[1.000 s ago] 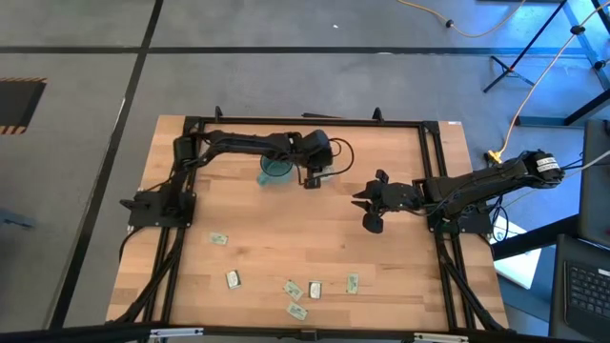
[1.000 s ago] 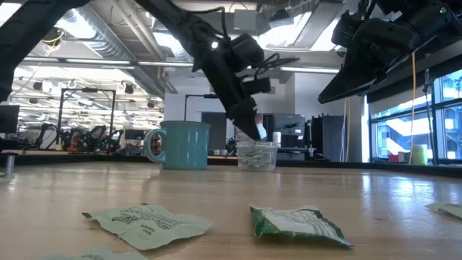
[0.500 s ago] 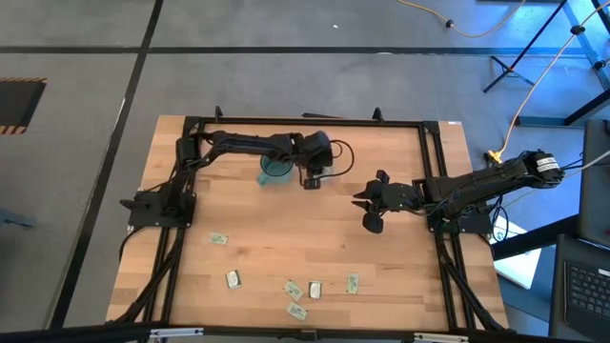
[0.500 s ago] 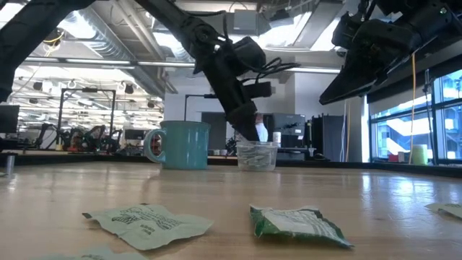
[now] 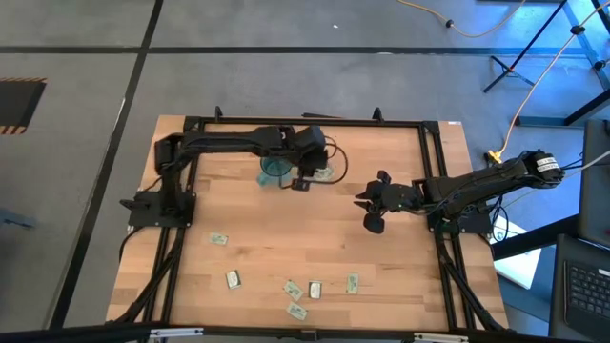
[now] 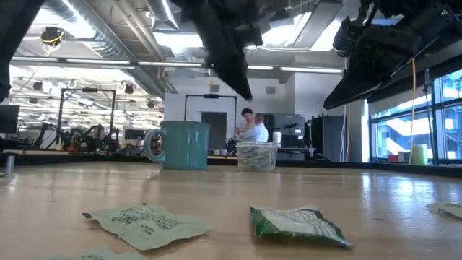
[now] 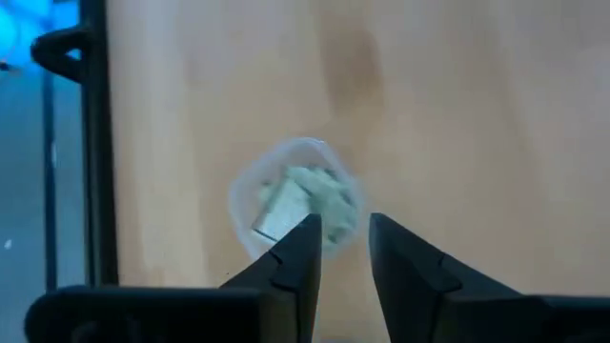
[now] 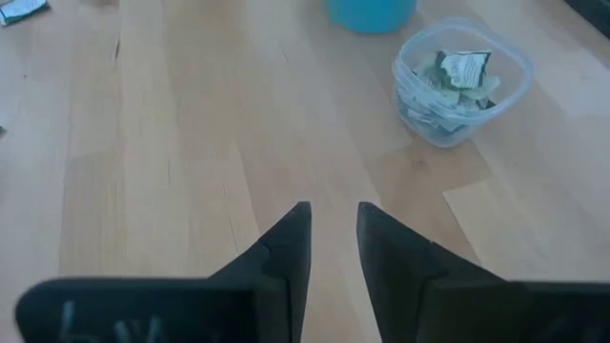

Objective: Pick and place items into bin
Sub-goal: Put the white stevia packet into the transparent bin

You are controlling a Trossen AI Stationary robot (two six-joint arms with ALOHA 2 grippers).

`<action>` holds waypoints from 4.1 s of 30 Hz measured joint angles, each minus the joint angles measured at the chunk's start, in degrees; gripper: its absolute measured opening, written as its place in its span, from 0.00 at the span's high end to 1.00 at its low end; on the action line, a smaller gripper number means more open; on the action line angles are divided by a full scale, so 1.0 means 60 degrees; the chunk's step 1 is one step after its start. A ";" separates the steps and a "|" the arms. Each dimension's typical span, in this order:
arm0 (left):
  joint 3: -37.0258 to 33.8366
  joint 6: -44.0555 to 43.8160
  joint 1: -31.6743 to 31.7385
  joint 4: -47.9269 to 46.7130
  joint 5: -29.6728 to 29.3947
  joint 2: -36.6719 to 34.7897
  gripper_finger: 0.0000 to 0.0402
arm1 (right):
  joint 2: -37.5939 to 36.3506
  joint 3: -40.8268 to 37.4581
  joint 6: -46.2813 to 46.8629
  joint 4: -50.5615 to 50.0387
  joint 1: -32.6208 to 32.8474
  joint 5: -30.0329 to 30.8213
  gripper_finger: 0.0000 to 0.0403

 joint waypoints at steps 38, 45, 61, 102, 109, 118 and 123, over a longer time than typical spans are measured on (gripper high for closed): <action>-0.9429 -1.0985 -0.7098 -0.0886 -0.0365 -0.5741 0.81 | 0.0000 0.0000 0.0854 -0.0608 0.0035 0.0002 0.77; -0.9875 -1.1212 -0.7359 -0.0113 -0.0441 -0.5738 0.82 | 0.0000 0.0000 0.0854 -0.0608 0.0035 0.0002 0.77; -1.0375 -1.1185 -0.7351 0.0349 -0.0399 -0.5756 0.94 | 0.0000 0.0000 0.0736 -0.0608 0.0034 0.0002 0.77; -0.3230 -0.2830 -0.0016 0.4519 0.0355 -0.1354 0.99 | 0.0007 0.0000 -0.0167 -0.0028 0.0027 0.0006 0.77; -0.2033 -0.2824 0.0639 0.4534 0.0389 0.0430 0.99 | 0.0007 0.0000 -0.0188 -0.0015 0.0027 0.0006 0.77; -0.1790 -0.2952 0.0946 0.4438 0.0570 0.1388 0.98 | 0.0007 0.0000 -0.0166 -0.0025 0.0024 0.0006 0.77; -0.1792 -0.2950 0.0936 0.4438 0.0573 0.1530 0.96 | 0.0007 0.0000 -0.0155 -0.0025 0.0027 0.0006 0.77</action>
